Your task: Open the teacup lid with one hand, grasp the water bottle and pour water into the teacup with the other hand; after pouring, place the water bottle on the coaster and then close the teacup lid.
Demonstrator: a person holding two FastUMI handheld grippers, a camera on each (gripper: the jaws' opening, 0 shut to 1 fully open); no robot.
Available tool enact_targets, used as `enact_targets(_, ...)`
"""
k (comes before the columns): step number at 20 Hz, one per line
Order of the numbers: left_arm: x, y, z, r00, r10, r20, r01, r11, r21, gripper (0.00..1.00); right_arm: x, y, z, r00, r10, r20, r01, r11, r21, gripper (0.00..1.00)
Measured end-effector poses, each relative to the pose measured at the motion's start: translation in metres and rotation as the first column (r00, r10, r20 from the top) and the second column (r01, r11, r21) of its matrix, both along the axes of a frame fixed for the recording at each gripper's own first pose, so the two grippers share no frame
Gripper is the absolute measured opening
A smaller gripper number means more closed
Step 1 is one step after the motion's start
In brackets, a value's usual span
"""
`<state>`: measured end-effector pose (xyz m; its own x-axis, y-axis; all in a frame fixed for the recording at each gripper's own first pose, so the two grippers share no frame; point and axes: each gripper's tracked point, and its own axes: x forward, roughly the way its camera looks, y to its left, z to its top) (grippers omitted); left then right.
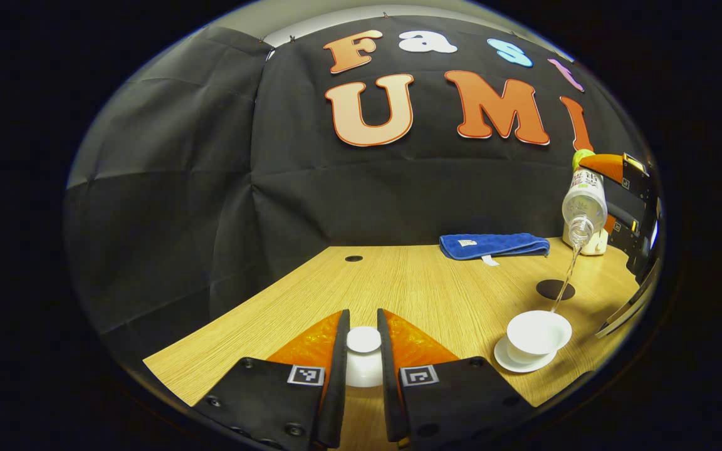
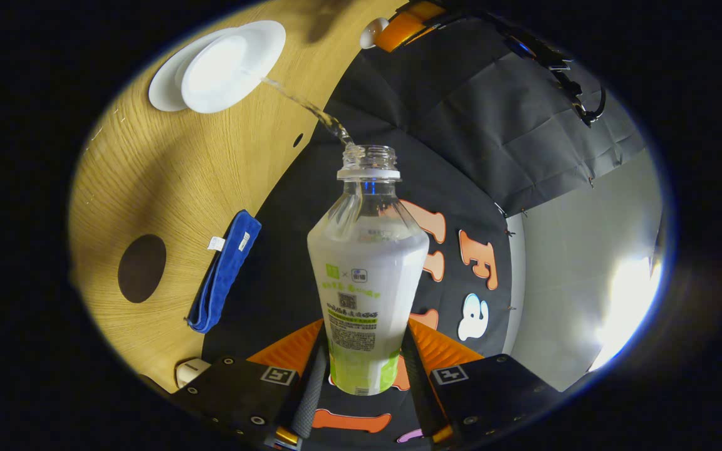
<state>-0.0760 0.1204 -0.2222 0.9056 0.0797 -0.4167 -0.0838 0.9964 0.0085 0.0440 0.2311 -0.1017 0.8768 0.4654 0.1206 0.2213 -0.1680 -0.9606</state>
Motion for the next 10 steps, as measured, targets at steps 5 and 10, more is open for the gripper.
enact_targets(5, -0.002, 0.000, -0.001, 1.000, 0.002, -0.007, -0.001, 1.000, 0.004, 0.30, -0.001, 0.005, 0.009, 0.998, 0.026, 0.050, -0.025, 0.999, -0.035, 0.60)
enact_targets(10, -0.004, -0.003, 0.000, 1.000, -0.004, -0.005, 0.004, 1.000, 0.008, 0.30, -0.007, 0.011, 0.009, 0.996, 0.060, 0.072, -0.055, 0.996, -0.073, 0.64)
